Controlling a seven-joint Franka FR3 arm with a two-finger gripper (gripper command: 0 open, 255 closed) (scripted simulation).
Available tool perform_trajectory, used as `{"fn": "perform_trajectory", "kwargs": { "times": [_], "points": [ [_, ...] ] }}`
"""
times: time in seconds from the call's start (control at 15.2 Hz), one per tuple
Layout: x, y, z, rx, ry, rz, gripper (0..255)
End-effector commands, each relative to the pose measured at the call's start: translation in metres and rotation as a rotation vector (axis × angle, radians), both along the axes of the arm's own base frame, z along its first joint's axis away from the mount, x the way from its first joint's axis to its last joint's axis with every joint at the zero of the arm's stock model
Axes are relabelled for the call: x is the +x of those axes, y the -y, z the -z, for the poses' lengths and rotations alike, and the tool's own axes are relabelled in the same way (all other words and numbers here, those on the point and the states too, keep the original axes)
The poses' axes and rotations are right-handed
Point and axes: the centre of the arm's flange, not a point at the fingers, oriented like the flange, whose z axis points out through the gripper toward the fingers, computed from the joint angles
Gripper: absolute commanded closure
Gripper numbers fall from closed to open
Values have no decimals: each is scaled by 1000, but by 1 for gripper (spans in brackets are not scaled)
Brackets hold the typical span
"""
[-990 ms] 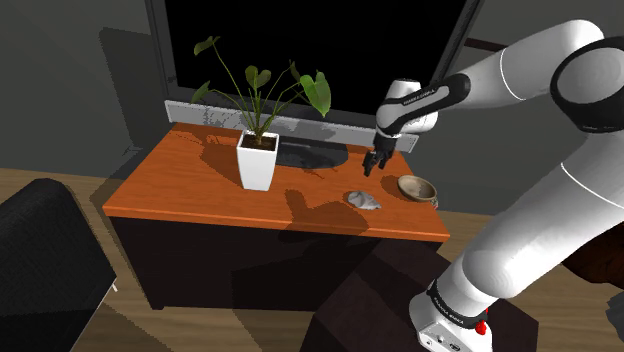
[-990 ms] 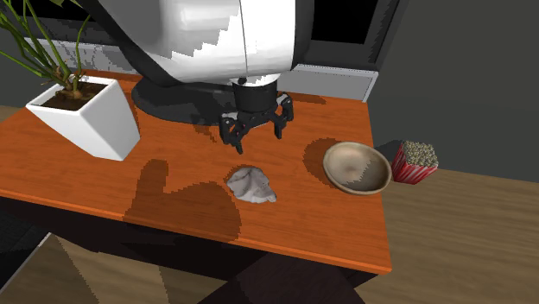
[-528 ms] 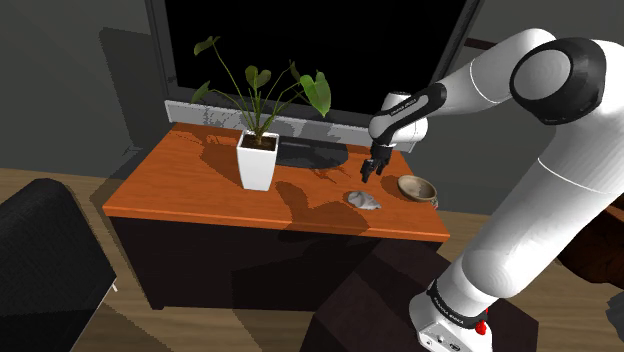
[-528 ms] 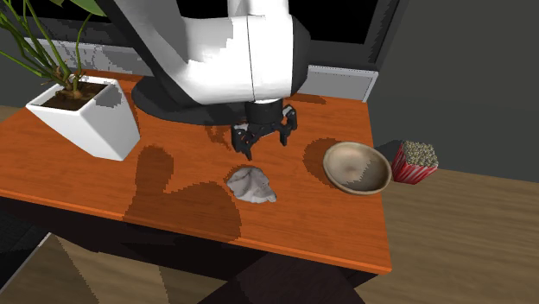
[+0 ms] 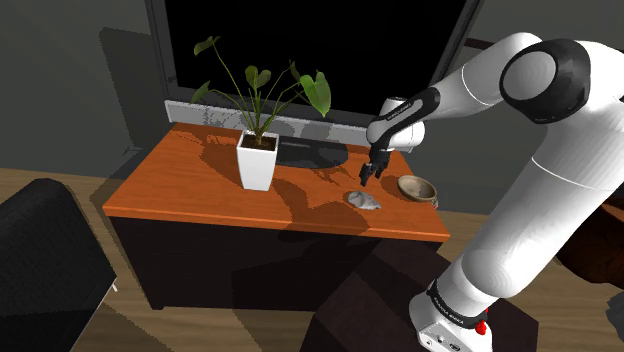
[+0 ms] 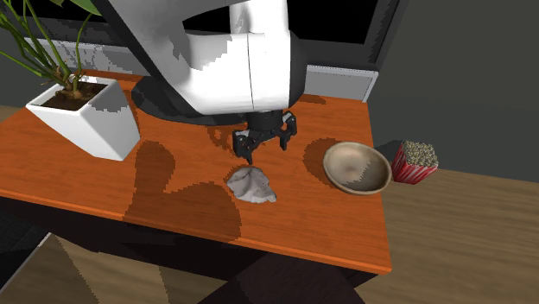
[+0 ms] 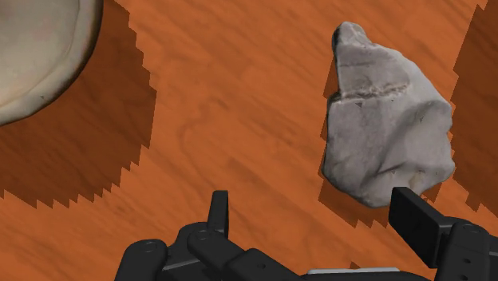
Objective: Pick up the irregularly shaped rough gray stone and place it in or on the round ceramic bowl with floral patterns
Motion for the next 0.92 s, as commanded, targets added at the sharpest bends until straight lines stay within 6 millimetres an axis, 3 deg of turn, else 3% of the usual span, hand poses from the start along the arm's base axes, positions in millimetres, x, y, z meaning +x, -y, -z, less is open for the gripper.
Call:
{"fn": "perform_trajectory", "kwargs": {
  "times": [0.0, 0.13, 0.2, 0.79, 0.86],
  "points": [
    [0, 0, 0, 0, 0, 0, 0],
    [0, 0, 0, 0, 0, 0, 0],
    [0, 0, 0, 0, 0, 0, 255],
    [0, 0, 0, 0, 0, 0, 255],
    [0, 0, 0, 0, 0, 0, 0]
  ]
}}
